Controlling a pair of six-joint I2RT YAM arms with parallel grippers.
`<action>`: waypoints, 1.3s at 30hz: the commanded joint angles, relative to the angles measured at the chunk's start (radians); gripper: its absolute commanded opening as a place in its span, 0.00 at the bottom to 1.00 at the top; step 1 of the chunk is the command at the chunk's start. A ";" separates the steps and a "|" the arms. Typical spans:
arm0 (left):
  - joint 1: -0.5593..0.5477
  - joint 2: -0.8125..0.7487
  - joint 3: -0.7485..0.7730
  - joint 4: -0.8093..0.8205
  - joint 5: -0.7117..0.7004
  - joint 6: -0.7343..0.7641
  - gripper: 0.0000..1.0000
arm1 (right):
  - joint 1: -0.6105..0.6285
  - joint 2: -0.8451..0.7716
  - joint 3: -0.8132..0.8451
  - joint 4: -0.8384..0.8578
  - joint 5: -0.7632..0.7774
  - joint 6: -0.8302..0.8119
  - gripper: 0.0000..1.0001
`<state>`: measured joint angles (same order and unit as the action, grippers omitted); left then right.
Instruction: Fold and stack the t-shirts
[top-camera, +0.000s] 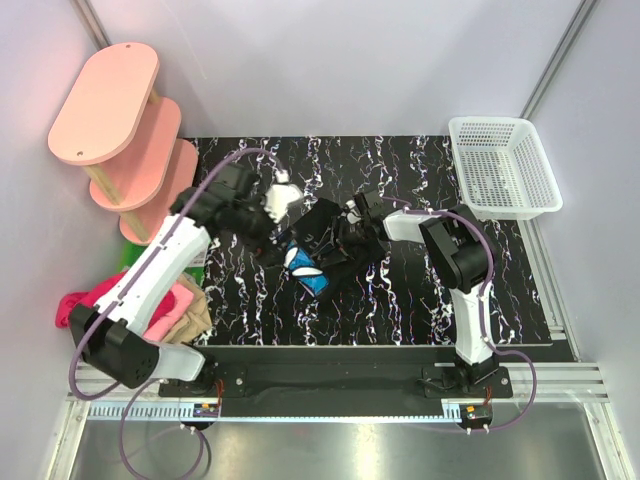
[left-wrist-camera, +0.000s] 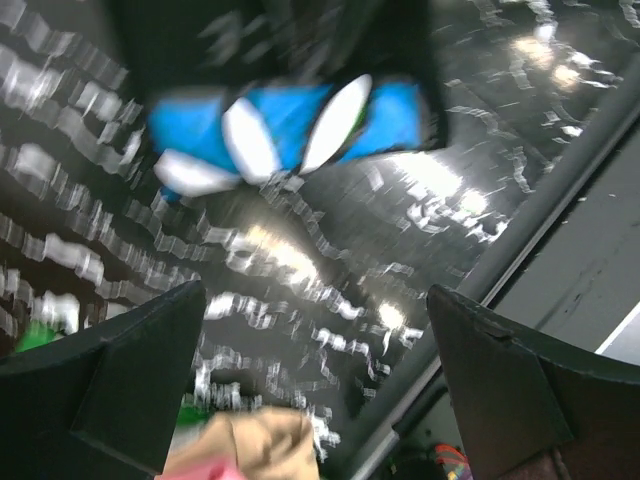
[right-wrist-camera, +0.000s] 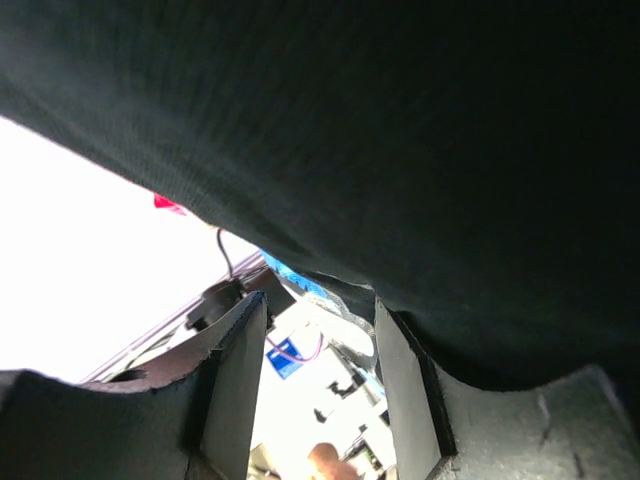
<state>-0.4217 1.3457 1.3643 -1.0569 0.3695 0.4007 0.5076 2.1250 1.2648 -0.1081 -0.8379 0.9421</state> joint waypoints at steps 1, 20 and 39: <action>-0.086 0.058 -0.007 0.126 -0.046 -0.028 0.99 | 0.005 0.090 -0.005 0.041 0.027 0.040 0.56; -0.250 0.378 -0.076 0.276 -0.147 0.030 0.99 | -0.001 0.084 -0.044 0.129 -0.027 0.084 0.56; -0.250 0.497 0.012 0.241 -0.201 -0.013 0.99 | -0.001 -0.008 -0.174 0.194 -0.055 0.084 0.54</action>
<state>-0.6781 1.9060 1.3651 -0.8524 0.1814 0.3836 0.5011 2.1216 1.1378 0.2008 -0.9070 1.0183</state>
